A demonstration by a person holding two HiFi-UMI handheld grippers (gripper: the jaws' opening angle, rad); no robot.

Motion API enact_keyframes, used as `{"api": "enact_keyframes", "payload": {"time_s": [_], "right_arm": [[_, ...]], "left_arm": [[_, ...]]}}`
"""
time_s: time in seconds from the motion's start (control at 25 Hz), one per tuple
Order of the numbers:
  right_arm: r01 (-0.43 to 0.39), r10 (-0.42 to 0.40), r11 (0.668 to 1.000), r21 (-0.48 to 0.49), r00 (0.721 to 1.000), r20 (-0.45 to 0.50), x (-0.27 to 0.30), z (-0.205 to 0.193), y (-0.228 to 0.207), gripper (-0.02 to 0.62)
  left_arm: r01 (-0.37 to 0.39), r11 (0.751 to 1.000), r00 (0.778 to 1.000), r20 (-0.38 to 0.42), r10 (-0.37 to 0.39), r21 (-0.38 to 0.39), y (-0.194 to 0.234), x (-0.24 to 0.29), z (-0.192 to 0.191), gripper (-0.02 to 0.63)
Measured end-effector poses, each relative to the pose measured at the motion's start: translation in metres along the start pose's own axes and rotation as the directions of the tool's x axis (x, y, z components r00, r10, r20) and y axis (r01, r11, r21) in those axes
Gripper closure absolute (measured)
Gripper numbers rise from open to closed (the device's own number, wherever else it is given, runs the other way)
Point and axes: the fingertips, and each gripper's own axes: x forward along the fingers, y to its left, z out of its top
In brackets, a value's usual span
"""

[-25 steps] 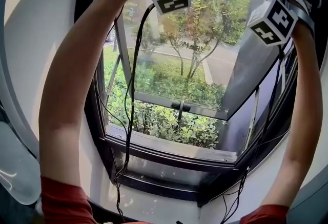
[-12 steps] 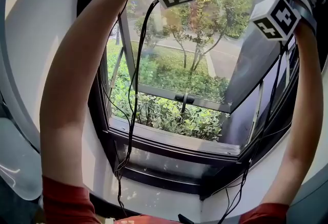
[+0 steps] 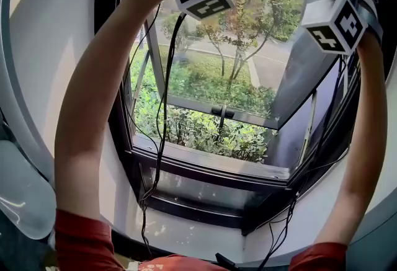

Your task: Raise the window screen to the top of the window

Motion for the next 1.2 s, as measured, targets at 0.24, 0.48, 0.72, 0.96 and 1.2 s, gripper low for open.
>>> {"api": "enact_keyframes", "payload": {"time_s": [0.24, 0.48, 0.72, 0.96, 1.2], "right_arm": [[-0.026, 0.021, 0.983, 0.183, 0.999, 0.027, -0.025, -0.001, 0.008, 0.514], [-0.051, 0.035, 0.942, 0.332, 0.998, 0.056, -0.068, -0.003, 0.03, 0.514], [-0.066, 0.036, 0.903, 0.424, 0.996, 0.078, -0.122, -0.008, 0.05, 0.514], [-0.089, 0.049, 0.866, 0.492, 0.994, 0.094, -0.161, -0.015, 0.068, 0.512], [-0.128, 0.076, 0.795, 0.593, 0.991, 0.112, -0.2, -0.018, 0.088, 0.512]], "left_arm": [[0.044, 0.985, 0.998, 0.046, -0.036, -0.169, -0.016, -0.035, 0.005, 0.512], [0.051, 0.935, 0.995, 0.094, -0.019, -0.352, -0.028, -0.084, 0.006, 0.512], [0.08, 0.871, 0.993, 0.119, -0.025, -0.485, -0.043, -0.133, -0.001, 0.512], [0.115, 0.825, 0.99, 0.13, -0.05, -0.553, -0.069, -0.173, -0.009, 0.512], [0.136, 0.784, 0.989, 0.127, -0.073, -0.606, -0.099, -0.217, -0.023, 0.512]]}}
